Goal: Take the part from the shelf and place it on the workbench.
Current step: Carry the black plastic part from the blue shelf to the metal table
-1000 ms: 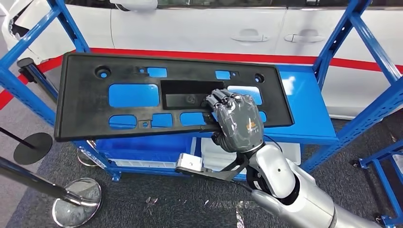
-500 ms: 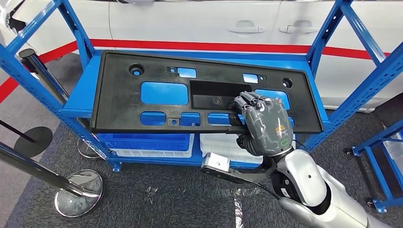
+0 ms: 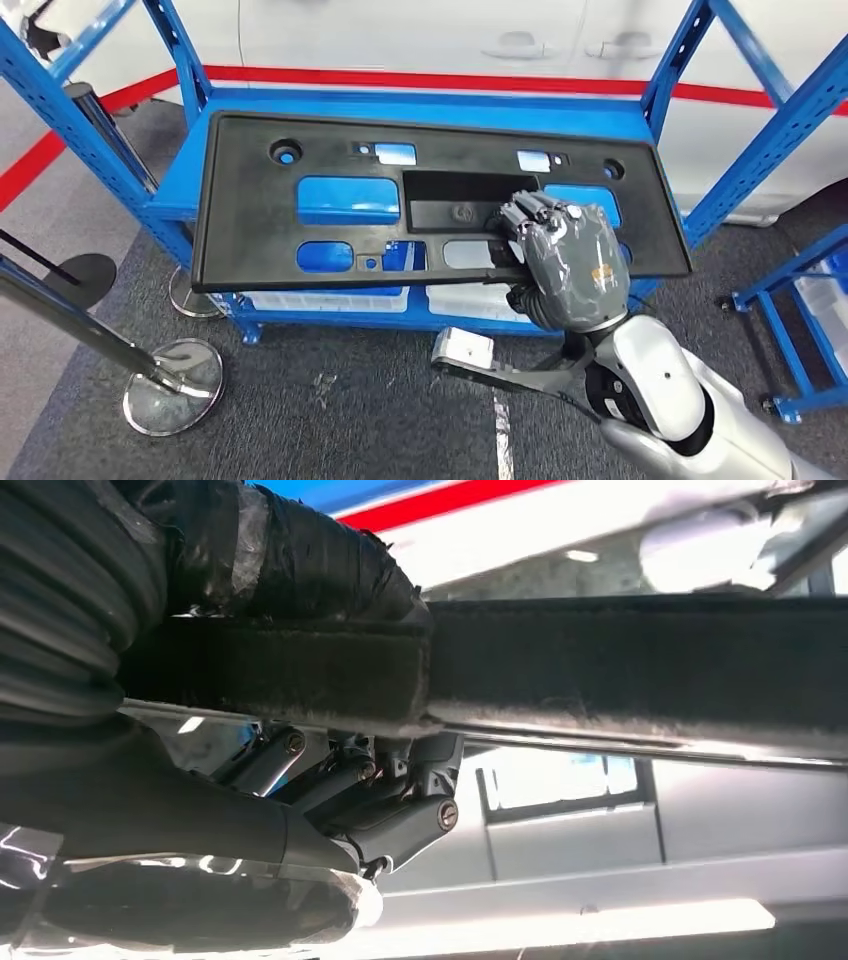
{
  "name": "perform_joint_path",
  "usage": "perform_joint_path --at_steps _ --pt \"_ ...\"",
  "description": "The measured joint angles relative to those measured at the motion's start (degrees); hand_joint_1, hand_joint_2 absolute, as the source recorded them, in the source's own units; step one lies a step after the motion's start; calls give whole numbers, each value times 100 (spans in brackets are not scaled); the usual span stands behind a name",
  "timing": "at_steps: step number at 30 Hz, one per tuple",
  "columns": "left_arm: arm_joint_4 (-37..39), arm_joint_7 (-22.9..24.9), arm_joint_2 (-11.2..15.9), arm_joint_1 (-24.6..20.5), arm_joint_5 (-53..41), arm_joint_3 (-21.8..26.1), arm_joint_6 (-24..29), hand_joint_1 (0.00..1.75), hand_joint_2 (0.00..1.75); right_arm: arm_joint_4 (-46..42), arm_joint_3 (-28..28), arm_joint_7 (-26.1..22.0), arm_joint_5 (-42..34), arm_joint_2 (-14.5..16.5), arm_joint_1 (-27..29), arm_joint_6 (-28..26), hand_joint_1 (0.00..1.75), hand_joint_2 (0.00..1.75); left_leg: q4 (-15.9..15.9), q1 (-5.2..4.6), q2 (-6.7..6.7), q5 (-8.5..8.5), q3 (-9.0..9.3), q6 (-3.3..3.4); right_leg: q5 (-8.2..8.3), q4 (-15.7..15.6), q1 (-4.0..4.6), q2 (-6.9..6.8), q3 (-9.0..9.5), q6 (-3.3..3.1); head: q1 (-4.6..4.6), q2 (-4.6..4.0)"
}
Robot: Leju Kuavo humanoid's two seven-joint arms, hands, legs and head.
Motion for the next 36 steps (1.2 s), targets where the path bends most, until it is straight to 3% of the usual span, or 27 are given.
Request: perform_joint_path --at_steps 2,3,5,7,8,9,11,12,13,15,17,18,19,20,22,23,25,26,28,30,32,33,34,36 --pt "1 2 6 12 1 0 -1 0 175 -2 -1 24 -23 -1 -42 19 175 175 -1 2 -27 29 -39 -67 113 -51 -34 -24 -70 -52 16 0" --pt "2 2 7 17 0 -1 -7 0 175 -4 -1 36 -35 -1 -53 30 175 175 70 3 -40 -78 -86 -99 178 -77 -57 -36 -114 -87 8 0" --pt "2 -2 5 18 -1 -2 -18 0 175 -12 -2 52 -53 -3 -67 55 175 175 517 28 -57 -570 -233 -153 313 -105 -85 -55 -224 -154 -16 0" --pt "2 -6 5 14 -2 -2 -21 0 175 -18 -3 68 -62 -8 -75 75 175 175 1175 62 -55 -1043 -351 -202 438 -100 -93 -56 -389 -179 -38 0" --pt "2 -7 5 12 -2 -3 -20 0 175 -18 -3 76 -65 -11 -75 79 175 175 1386 75 -55 -1097 -341 -223 502 -91 -98 -55 -481 -170 -38 0" --pt "2 -8 5 10 -2 -3 -20 0 175 -19 -3 84 -68 -15 -76 80 175 175 1441 84 -54 -1016 -259 -241 565 -74 -107 -54 -580 -153 -40 0" --pt "2 -10 5 1 -3 -4 -20 0 175 -23 -3 99 -77 -26 -77 83 175 175 1030 104 -55 -700 167 -265 678 -18 -132 -48 -773 -99 -42 0" --pt "2 -11 5 -10 -5 -4 -19 0 175 -33 -6 114 -84 -35 -77 85 175 175 640 105 -58 -660 464 -271 725 11 -134 -46 -852 -62 -45 0" --pt "2 -15 8 -21 -7 -4 -18 0 175 -45 -12 130 -92 -49 -77 89 175 175 293 95 -72 -686 712 -250 773 25 -135 -47 -898 -22 -42 1" --pt "2 -22 11 -33 -10 -5 -15 0 175 -71 -31 157 -113 -75 -90 102 175 175 -83 58 -103 -790 921 -185 881 1 -125 -56 -905 53 -49 1" --pt "2 -23 12 -32 -8 -6 -10 0 175 -85 -43 165 -140 -93 -105 128 175 175 -119 52 -95 -695 841 -88 963 -37 -131 -47 -899 119 -59 1" --pt "2 -19 12 -37 -4 -7 -8 0 175 -90 -44 159 -153 -97 -111 142 175 175 -126 56 -81 -632 796 -31 877 12 -134 -39 -940 142 -56 1" --pt "2 -11 12 -42 9 -7 -7 0 175 -87 -44 142 -165 -98 -112 147 175 175 -141 64 -65 -551 731 32 668 171 -137 -32 -1005 155 -37 0" --pt "2 -2 12 -47 27 -7 -6 0 175 -78 -43 117 -170 -88 -123 140 175 175 -141 62 -53 -472 653 80 353 454 -139 -28 -1089 158 -21 0" --pt "2 14 12 -51 75 -7 -7 0 175 32 -16 22 -163 14 -180 39 175 175 -126 34 -47 -313 449 134 -207 1199 -126 -31 -1227 160 0 0" --pt "2 20 12 -54 94 -7 -5 0 175 138 16 -26 -155 104 -227 -43 175 175 -112 19 -44 -235 334 136 -287 1487 -118 -31 -1230 157 3 0" --pt "2 42 10 -63 115 -7 4 0 175 396 108 -102 -141 307 -322 -204 175 175 -85 -3 -43 -85 104 129 -71 1564 -104 -32 -1005 124 2 0" --pt "2 52 8 -66 117 -7 11 0 175 512 153 -121 -140 398 -366 -259 175 175 -72 -11 -47 -12 0 120 71 1330 -92 -30 -757 90 2 0" --pt "1 67 -7 -67 116 -7 26 0 175 690 228 -138 -140 564 -455 -313 175 175 -58 -27 -58 124 -151 85 34 523 -52 -31 -141 17 -5 0" --pt "1 71 -19 -60 112 -7 42 0 175 825 282 -147 -141 697 -529 -345 175 175 -99 -22 -68 263 -196 31 -101 -23 -3 -36 188 -22 -7 0" --pt "7 70 -14 -41 102 -7 65 0 175 943 325 -151 -144 796 -568 -367 175 175 -171 -6 -98 394 -219 -33 -2 -128 -3 -59 156 -59 5 0" --pt "10 68 -13 -31 92 -7 75 0 175 997 345 -152 -150 842 -581 -370 175 175 -155 0 -111 358 -268 -68 64 -163 -22 -81 113 -94 14 0" --pt "14 67 -11 -22 79 -7 81 0 175 1048 364 -154 -155 886 -587 -372 175 175 -40 5 -119 200 -346 -104 144 -190 -46 -111 46 -133 7 0" --pt "18 61 -15 -19 57 -8 85 0 175 1150 398 -161 -164 977 -596 -375 175 175 531 32 -104 -393 -540 -176 299 -200 -68 -166 -126 -186 -18 0"
